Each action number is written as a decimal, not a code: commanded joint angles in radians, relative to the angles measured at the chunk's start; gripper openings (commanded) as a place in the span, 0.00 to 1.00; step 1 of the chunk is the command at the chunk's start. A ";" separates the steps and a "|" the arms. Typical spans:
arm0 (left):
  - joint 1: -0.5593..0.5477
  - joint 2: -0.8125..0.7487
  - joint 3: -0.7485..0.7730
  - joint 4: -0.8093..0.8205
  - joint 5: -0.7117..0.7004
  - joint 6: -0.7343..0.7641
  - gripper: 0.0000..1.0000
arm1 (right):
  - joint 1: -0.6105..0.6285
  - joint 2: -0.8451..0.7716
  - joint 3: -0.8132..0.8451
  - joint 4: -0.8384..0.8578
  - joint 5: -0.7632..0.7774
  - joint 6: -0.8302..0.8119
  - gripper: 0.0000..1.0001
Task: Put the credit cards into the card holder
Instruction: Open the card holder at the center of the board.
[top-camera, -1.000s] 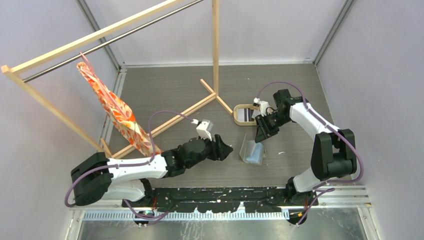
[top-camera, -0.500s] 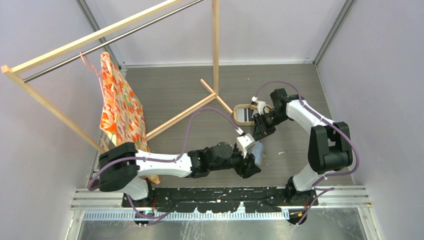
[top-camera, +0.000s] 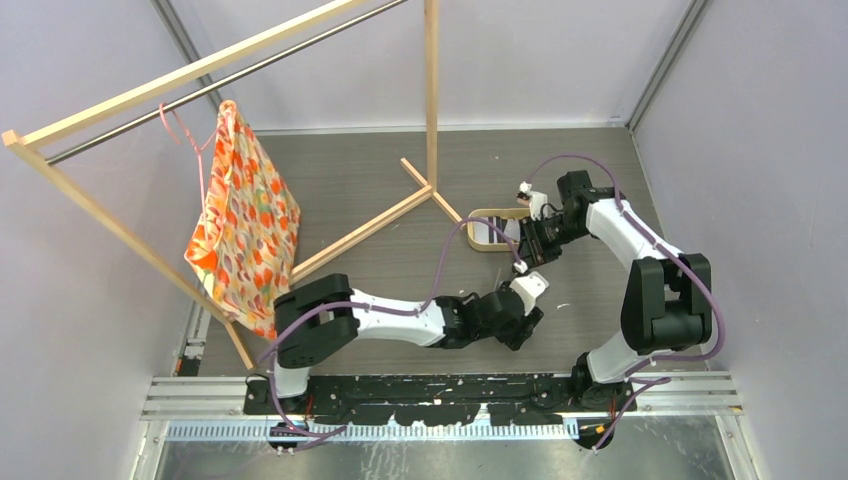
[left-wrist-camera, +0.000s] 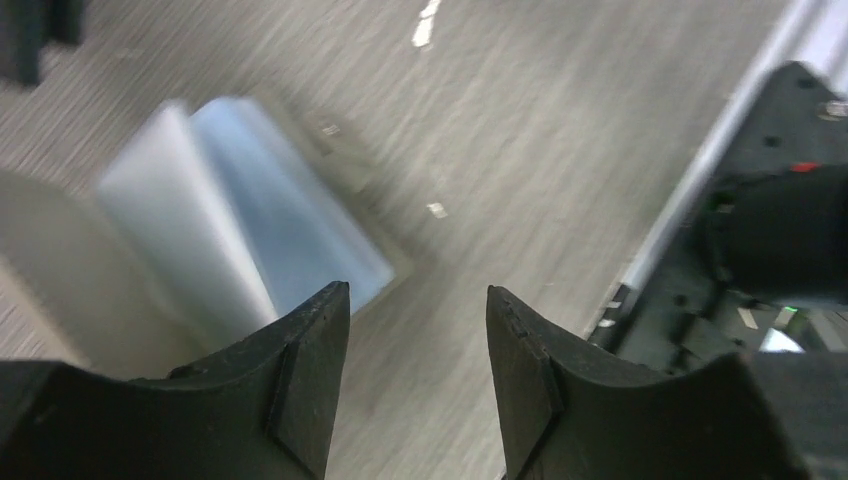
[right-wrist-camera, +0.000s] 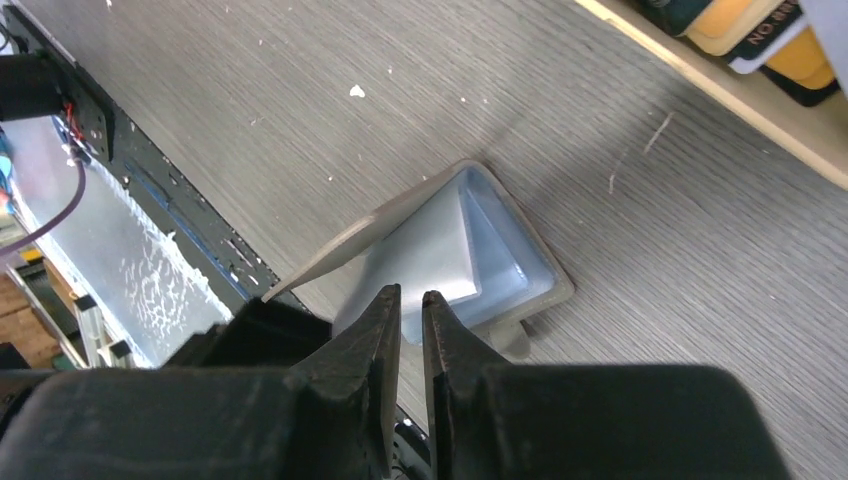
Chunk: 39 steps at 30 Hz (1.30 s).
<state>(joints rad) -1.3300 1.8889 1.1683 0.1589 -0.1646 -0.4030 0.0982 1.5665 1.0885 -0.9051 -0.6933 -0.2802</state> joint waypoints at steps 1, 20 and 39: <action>0.044 -0.005 -0.002 -0.097 -0.157 -0.085 0.54 | -0.010 -0.042 0.026 0.012 0.006 0.011 0.20; 0.136 -0.024 -0.073 -0.050 -0.039 -0.159 0.67 | -0.009 -0.039 0.021 0.003 0.015 0.002 0.20; 0.159 0.004 -0.076 -0.078 -0.001 -0.216 0.65 | -0.011 -0.038 0.021 -0.002 0.009 -0.002 0.20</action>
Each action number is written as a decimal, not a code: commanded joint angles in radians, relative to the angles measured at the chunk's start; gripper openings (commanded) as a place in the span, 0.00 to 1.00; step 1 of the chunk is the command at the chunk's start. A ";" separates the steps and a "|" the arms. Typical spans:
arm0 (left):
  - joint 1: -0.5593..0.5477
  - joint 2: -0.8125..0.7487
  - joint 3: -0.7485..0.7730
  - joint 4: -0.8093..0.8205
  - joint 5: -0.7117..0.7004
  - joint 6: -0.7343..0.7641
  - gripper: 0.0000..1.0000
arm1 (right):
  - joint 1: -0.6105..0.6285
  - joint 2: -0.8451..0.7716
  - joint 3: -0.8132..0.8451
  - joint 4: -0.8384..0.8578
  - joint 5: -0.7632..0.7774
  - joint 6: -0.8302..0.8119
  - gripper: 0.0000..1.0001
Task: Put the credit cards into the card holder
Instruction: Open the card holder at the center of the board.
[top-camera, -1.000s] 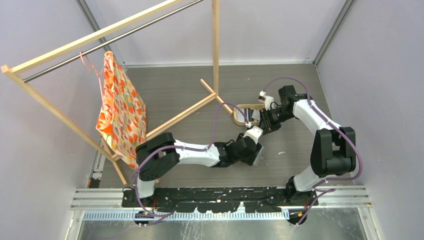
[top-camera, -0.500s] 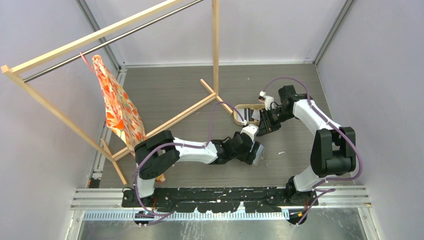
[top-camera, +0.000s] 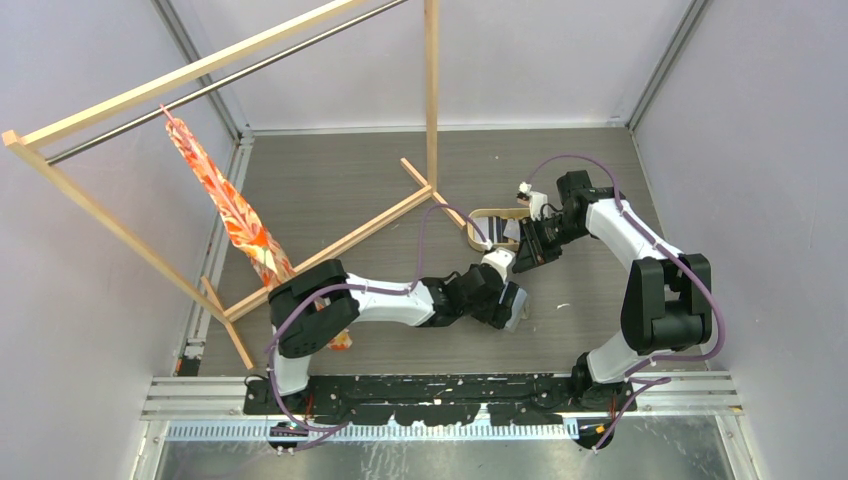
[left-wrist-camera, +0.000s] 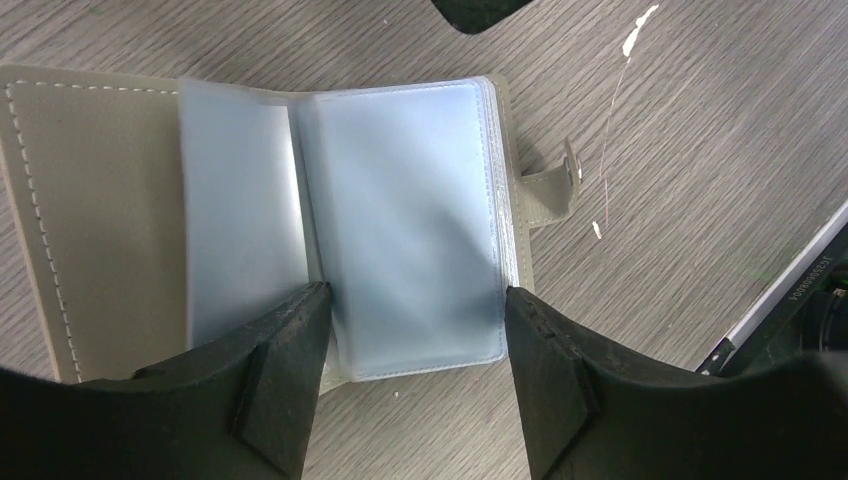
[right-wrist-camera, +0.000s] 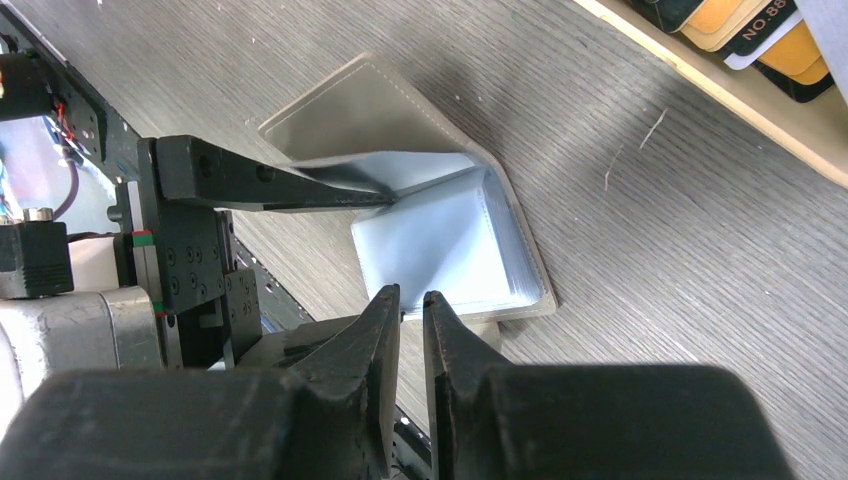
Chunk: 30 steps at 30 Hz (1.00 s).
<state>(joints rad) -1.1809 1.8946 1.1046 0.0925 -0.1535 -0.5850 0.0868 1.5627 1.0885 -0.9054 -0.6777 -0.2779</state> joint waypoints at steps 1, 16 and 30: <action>0.013 -0.008 -0.022 -0.003 -0.011 -0.044 0.64 | 0.001 -0.035 0.021 -0.001 -0.006 -0.005 0.20; 0.080 -0.053 -0.168 0.212 0.141 -0.194 0.45 | 0.002 -0.025 0.016 -0.014 -0.017 -0.021 0.20; 0.157 -0.040 -0.353 0.573 0.263 -0.450 0.29 | 0.065 0.077 0.004 0.001 0.014 -0.007 0.12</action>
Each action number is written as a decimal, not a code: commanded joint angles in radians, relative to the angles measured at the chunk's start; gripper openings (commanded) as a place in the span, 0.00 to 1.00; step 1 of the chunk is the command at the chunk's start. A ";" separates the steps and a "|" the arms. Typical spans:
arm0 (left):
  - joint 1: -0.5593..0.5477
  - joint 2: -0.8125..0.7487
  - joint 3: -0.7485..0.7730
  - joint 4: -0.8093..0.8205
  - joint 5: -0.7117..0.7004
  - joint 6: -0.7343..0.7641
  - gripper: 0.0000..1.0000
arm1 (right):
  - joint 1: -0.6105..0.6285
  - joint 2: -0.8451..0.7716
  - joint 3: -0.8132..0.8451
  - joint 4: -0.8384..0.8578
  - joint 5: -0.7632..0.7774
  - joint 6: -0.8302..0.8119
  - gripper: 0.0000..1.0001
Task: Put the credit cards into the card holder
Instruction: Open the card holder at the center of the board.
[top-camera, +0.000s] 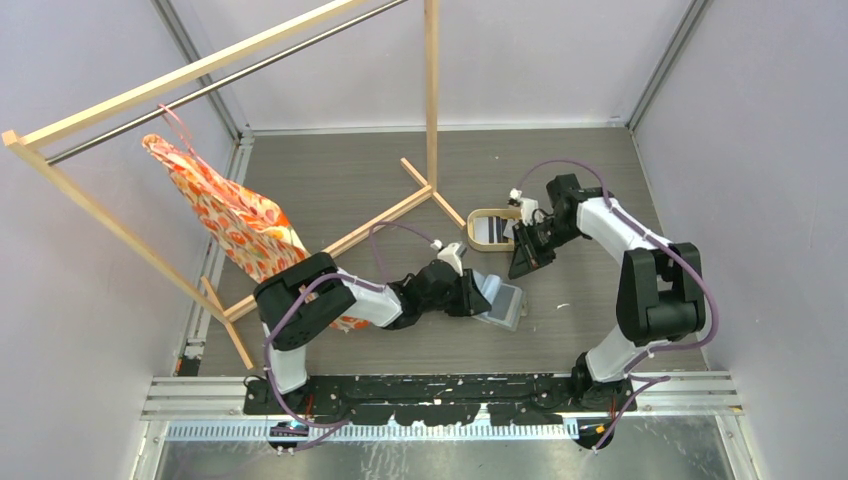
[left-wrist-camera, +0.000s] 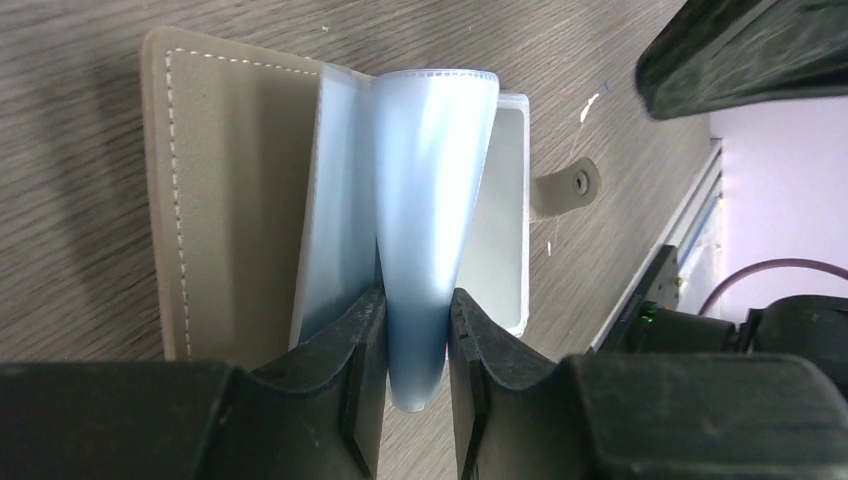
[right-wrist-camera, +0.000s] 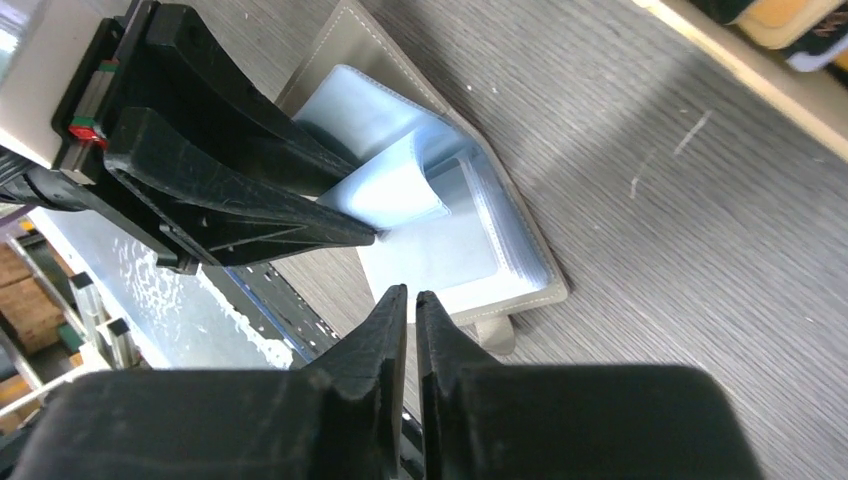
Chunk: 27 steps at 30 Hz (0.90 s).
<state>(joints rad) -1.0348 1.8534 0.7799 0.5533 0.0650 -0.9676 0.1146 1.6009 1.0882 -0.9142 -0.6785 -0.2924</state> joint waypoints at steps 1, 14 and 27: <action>0.013 0.004 -0.036 0.138 0.049 -0.077 0.29 | 0.044 0.053 0.007 0.012 0.022 0.013 0.07; 0.028 0.021 -0.088 0.253 0.060 -0.135 0.30 | 0.116 0.140 0.008 0.048 0.113 0.049 0.01; 0.032 0.018 -0.091 0.153 0.000 -0.112 0.21 | 0.099 0.027 -0.007 0.046 0.167 0.001 0.02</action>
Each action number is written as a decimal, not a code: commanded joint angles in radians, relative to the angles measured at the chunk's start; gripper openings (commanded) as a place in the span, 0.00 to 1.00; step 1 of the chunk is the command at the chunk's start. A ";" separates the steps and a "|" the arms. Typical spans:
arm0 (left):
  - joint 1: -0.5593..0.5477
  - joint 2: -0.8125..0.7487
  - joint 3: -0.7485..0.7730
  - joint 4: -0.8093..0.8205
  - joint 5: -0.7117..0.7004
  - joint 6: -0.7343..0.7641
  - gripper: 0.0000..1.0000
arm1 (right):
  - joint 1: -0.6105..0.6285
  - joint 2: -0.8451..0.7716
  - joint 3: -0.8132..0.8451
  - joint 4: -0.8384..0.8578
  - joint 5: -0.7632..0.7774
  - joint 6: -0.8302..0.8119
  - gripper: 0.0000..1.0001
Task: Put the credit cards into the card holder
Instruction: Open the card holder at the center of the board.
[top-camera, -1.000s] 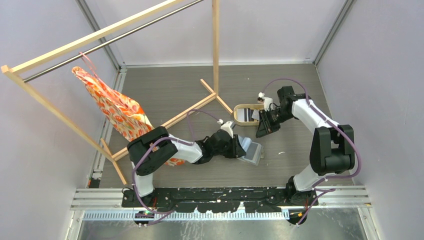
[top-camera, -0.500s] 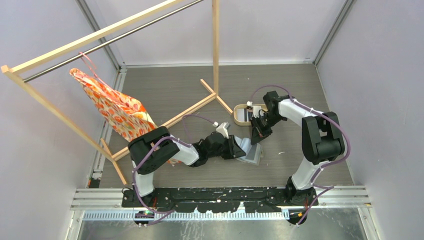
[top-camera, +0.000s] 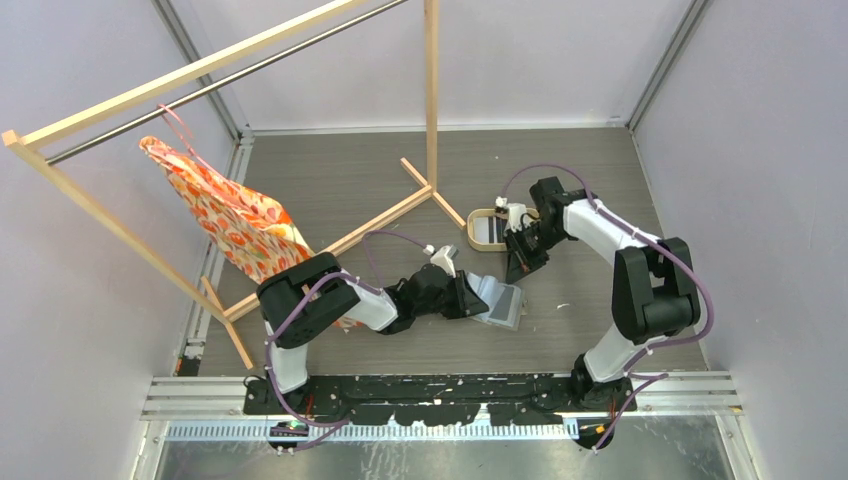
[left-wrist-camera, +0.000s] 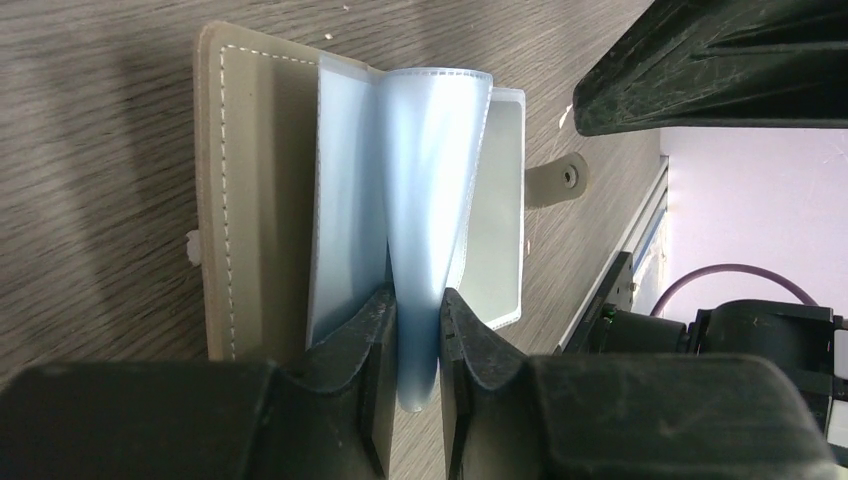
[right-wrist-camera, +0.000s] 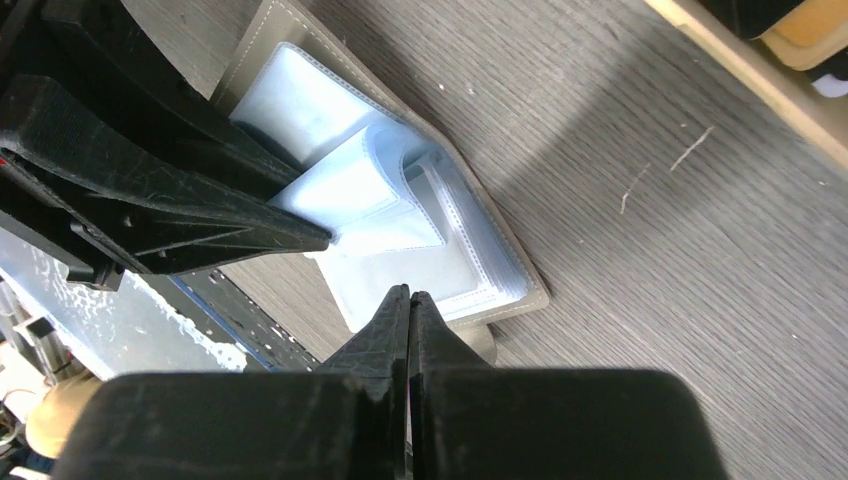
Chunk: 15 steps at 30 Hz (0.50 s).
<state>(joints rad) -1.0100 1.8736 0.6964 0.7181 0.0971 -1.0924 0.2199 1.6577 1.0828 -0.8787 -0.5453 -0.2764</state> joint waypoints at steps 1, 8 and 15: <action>0.008 -0.001 -0.009 -0.006 -0.030 0.008 0.21 | -0.006 -0.016 0.001 0.008 0.032 -0.014 0.02; 0.022 0.024 -0.045 0.117 -0.001 -0.042 0.20 | 0.025 0.045 0.006 0.015 0.041 -0.001 0.02; 0.034 0.070 -0.063 0.254 0.055 -0.075 0.22 | 0.076 0.090 0.018 0.041 0.057 0.018 0.02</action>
<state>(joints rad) -0.9871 1.9148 0.6479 0.8604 0.1291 -1.1507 0.2710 1.7348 1.0828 -0.8616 -0.4980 -0.2733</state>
